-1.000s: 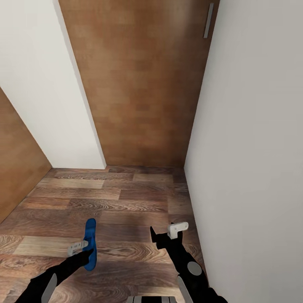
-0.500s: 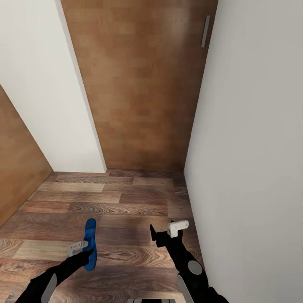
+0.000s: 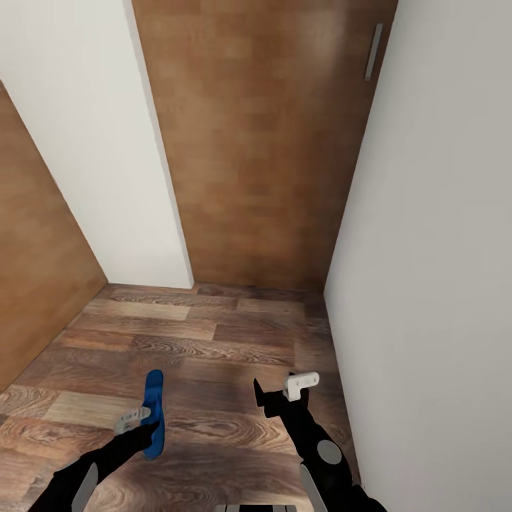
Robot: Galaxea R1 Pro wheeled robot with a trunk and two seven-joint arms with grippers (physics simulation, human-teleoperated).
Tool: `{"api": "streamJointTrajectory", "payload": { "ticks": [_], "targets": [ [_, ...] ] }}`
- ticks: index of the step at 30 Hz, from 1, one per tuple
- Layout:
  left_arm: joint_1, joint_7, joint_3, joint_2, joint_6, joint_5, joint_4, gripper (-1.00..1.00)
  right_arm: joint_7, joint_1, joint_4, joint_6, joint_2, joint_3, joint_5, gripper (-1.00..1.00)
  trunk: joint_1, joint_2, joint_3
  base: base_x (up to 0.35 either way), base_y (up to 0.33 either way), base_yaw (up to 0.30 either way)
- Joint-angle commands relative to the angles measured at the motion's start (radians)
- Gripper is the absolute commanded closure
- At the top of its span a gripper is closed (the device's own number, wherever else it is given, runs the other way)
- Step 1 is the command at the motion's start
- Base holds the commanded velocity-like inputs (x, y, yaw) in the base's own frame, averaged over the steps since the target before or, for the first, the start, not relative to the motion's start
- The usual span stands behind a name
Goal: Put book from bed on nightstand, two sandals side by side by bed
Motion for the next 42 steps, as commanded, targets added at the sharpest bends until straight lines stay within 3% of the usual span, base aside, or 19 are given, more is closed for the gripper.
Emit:
{"api": "streamJointTrajectory", "payload": {
  "ticks": [1,19,42],
  "targets": [
    [-0.001,-0.007,0.005,-0.001,0.009,0.002,-0.001,1.00,-0.007,0.000,-0.002,0.004,0.000,0.002,-0.009,-1.00,0.000,0.000,-0.001,0.000,0.000,0.276],
    [0.000,-0.008,0.005,-0.001,0.009,0.002,-0.001,1.00,-0.007,0.000,-0.002,0.004,0.000,0.002,-0.009,-1.00,0.000,0.000,-0.009,0.000,0.000,0.278],
    [0.000,-0.010,0.005,-0.001,0.010,0.002,-0.001,1.00,-0.007,0.000,-0.002,0.004,0.000,0.004,-0.009,-1.00,-0.001,0.000,-0.005,0.000,0.000,0.016]
  ]
}}
